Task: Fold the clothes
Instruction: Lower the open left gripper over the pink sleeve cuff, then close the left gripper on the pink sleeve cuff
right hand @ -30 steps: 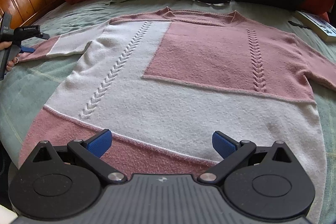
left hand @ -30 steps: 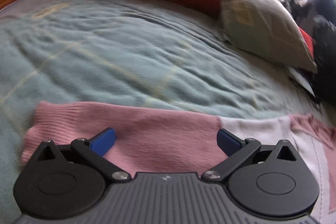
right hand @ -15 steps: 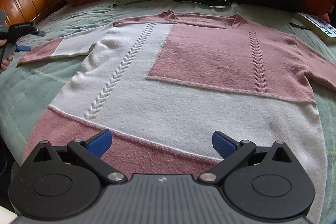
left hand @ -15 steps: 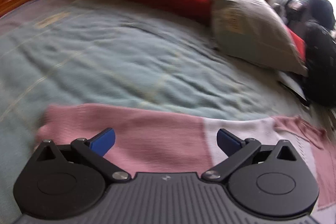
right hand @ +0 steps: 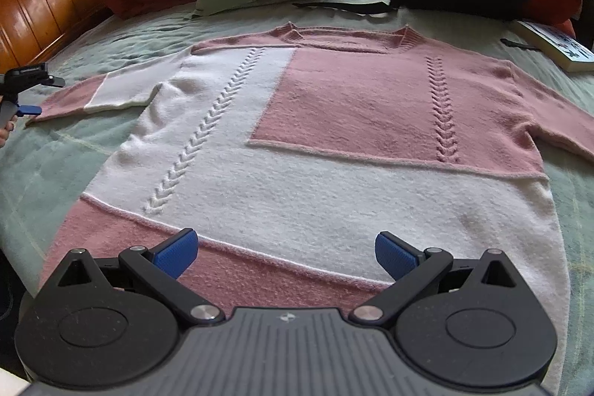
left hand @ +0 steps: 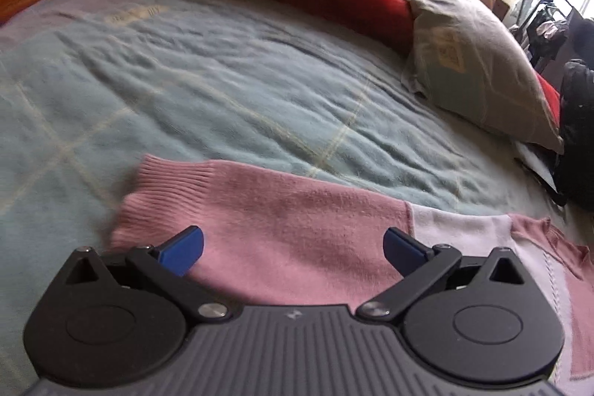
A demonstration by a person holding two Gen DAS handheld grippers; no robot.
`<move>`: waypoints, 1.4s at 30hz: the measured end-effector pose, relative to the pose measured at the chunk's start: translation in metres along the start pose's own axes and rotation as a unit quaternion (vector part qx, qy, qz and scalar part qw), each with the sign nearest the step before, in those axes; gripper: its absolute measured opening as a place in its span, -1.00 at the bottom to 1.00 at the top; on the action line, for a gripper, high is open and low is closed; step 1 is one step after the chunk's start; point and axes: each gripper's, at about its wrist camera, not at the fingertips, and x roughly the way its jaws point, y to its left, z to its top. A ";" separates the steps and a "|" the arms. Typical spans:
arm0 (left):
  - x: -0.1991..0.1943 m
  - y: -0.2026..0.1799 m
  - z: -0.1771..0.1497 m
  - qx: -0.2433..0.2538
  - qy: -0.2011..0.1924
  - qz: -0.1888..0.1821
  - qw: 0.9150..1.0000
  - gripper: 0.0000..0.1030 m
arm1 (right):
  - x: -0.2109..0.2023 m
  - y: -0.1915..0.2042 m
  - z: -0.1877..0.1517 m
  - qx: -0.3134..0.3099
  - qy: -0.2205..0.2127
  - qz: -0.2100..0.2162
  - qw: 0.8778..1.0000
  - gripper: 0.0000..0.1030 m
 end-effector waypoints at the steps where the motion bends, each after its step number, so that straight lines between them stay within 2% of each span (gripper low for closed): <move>1: -0.007 -0.001 -0.001 0.005 -0.005 -0.012 1.000 0.99 | -0.001 0.002 0.000 -0.001 -0.002 0.004 1.000 1.00; 6: -0.025 0.002 -0.021 -0.009 -0.007 -0.115 0.993 0.99 | -0.006 0.011 0.002 -0.011 -0.012 0.020 1.000 1.00; 11: -0.011 0.010 -0.050 -0.041 0.003 -0.159 0.986 0.99 | -0.009 0.013 0.002 -0.012 -0.013 0.015 1.000 1.00; 14: 0.002 0.016 -0.060 -0.056 0.006 -0.165 0.985 0.99 | -0.008 0.010 0.003 -0.007 -0.013 0.011 1.000 1.00; 16: 0.006 0.018 -0.062 -0.058 -0.008 -0.172 0.983 0.99 | -0.007 0.008 0.003 -0.005 -0.011 0.009 1.000 1.00; 25: 0.027 0.031 -0.044 -0.105 -0.042 -0.192 0.975 0.99 | 0.006 0.010 0.003 -0.006 0.003 0.006 1.000 1.00; 33: 0.046 0.030 -0.026 -0.129 -0.072 -0.177 0.973 0.99 | 0.012 0.012 0.003 -0.010 0.009 0.009 1.000 1.00; 39: 0.050 0.019 -0.019 -0.117 -0.077 -0.160 0.977 0.99 | 0.009 0.012 0.003 -0.013 0.006 0.012 1.000 1.00; 42: 0.044 0.015 -0.016 -0.119 -0.082 -0.165 0.976 0.99 | 0.005 0.013 0.003 -0.014 0.001 0.017 1.000 1.00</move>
